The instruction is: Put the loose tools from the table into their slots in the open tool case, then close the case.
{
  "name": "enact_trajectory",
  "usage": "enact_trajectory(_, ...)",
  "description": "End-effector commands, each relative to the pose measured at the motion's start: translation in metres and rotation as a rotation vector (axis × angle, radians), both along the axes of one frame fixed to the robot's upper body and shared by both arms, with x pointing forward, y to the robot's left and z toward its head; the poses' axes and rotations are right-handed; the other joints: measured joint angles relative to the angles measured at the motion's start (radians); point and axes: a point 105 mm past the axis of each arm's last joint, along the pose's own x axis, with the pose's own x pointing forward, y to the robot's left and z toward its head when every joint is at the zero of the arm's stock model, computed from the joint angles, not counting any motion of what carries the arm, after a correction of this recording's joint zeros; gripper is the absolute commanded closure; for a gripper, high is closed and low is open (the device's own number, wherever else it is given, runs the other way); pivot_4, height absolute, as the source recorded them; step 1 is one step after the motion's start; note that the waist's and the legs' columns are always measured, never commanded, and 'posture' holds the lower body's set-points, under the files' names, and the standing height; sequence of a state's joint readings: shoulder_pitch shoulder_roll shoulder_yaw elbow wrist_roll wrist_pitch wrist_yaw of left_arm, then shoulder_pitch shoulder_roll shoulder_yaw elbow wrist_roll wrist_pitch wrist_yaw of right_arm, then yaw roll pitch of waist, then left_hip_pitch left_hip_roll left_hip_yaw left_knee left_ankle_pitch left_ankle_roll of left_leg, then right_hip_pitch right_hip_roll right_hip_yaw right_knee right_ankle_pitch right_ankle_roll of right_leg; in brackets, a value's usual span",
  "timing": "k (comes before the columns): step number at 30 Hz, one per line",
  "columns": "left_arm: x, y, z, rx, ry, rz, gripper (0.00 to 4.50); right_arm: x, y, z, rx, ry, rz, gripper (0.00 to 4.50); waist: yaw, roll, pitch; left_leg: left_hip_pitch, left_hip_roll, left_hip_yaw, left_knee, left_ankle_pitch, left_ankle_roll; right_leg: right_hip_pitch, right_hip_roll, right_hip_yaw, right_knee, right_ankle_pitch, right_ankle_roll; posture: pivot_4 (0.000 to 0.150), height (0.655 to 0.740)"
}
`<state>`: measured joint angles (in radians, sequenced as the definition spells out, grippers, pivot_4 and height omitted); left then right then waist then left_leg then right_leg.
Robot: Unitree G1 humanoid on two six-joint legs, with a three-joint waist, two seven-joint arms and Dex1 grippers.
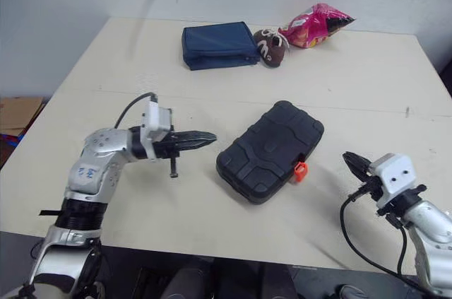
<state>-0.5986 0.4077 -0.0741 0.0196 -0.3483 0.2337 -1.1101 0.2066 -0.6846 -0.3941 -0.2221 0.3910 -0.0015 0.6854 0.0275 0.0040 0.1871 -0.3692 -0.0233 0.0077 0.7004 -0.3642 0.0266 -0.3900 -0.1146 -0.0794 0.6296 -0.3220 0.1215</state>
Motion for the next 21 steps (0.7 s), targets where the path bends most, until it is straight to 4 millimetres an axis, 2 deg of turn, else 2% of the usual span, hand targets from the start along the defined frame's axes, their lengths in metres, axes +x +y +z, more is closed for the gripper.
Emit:
enact_trajectory(1, -0.008, -0.050, 0.002, 0.043, -0.086, -0.166, 4.50, -0.015, 0.038, 0.019, 0.066, -0.008, 0.127, 4.47, 0.011, 0.000, 0.000, 0.000, 0.000, -0.001, 0.001, 0.000, 0.000, 0.000, 0.000, 0.000, 0.000, 0.000, 0.000, 0.150, 0.7400)
enact_trajectory(8, 0.001, -0.090, -0.008, 0.095, -0.099, -0.234, 4.50, -0.009, 0.055, 0.014, 0.082, 0.024, 0.156, 4.47, -0.004, 0.000, 0.000, 0.001, -0.001, 0.003, -0.001, 0.000, 0.001, -0.001, 0.001, 0.002, 0.000, 0.001, 0.001, 0.150, 0.7400)
enact_trajectory(10, 0.010, -0.098, -0.015, 0.125, -0.080, -0.197, 4.50, -0.005, 0.059, 0.012, 0.077, 0.033, 0.172, 4.47, -0.002, 0.000, 0.000, 0.000, -0.001, 0.003, 0.000, 0.000, 0.001, -0.001, 0.001, 0.002, 0.000, 0.001, 0.001, 0.150, 0.7400)
enact_trajectory(14, 0.021, -0.109, -0.025, 0.143, -0.080, -0.138, 4.50, 0.002, 0.072, 0.008, 0.062, 0.032, 0.211, 4.47, -0.002, 0.000, 0.000, 0.000, -0.002, 0.003, -0.001, 0.000, 0.002, -0.001, 0.000, 0.002, 0.000, 0.001, 0.001, 0.150, 0.7400)
enact_trajectory(17, 0.027, -0.110, -0.042, 0.228, -0.110, -0.099, 4.50, 0.007, 0.079, 0.003, 0.067, 0.051, 0.218, 4.47, 0.002, 0.000, 0.000, 0.000, -0.001, 0.002, 0.000, 0.000, 0.002, -0.001, 0.000, 0.001, -0.001, 0.001, 0.001, 0.150, 0.7400)
enact_trajectory(21, 0.031, -0.111, -0.046, 0.212, -0.081, -0.066, 4.50, 0.008, 0.081, -0.001, 0.037, 0.068, 0.223, 4.47, 0.001, 0.000, -0.002, 0.001, -0.002, 0.002, 0.000, 0.000, 0.002, 0.000, 0.000, 0.001, -0.001, 0.001, 0.001, 0.150, 0.7400)
